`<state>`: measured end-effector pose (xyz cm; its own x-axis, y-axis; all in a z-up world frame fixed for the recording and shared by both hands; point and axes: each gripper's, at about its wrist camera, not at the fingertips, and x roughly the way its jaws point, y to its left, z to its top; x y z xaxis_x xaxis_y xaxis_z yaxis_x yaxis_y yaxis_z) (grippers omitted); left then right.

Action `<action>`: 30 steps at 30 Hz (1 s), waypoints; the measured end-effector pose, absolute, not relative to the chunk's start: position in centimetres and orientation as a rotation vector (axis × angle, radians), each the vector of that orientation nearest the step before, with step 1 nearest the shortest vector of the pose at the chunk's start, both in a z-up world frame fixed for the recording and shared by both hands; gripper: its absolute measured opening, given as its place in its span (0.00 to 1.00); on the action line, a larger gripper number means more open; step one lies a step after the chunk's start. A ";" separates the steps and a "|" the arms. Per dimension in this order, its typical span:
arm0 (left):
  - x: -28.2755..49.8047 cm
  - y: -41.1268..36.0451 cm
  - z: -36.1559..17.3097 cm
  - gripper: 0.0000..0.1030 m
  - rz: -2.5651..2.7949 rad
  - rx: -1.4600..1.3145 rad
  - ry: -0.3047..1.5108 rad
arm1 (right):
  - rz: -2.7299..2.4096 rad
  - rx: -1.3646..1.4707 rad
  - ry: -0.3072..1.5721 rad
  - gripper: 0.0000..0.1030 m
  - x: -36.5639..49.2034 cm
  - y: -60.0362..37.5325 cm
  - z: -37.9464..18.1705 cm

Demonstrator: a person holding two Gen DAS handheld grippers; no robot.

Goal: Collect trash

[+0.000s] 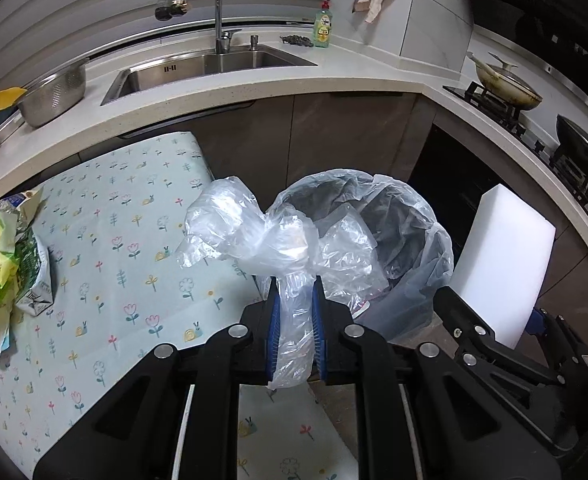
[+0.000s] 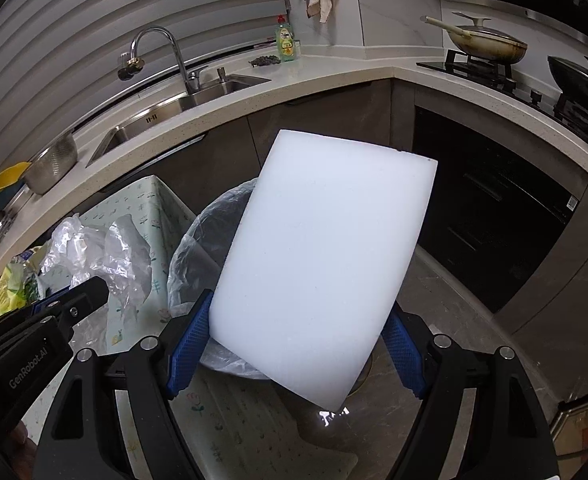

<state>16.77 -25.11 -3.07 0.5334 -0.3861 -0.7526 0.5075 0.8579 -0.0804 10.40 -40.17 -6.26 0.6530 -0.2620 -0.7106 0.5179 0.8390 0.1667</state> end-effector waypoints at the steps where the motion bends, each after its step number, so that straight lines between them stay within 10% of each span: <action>1: 17.2 -25.6 -3.4 0.14 -0.542 0.161 0.862 | -0.456 0.373 0.738 0.74 10.6 -40.4 -6.3; 13: 19.8 -29.0 -4.7 0.17 -0.578 0.186 0.882 | -0.464 0.367 0.773 0.77 13.2 -42.5 -7.3; 21: 22.0 -28.4 -4.9 0.48 -0.568 0.125 0.919 | -0.481 0.390 0.786 0.78 14.6 -44.0 -7.2; 30: 24.1 -28.7 -4.5 0.57 -0.584 0.139 0.912 | -0.502 0.336 0.795 0.81 16.2 -44.0 -6.5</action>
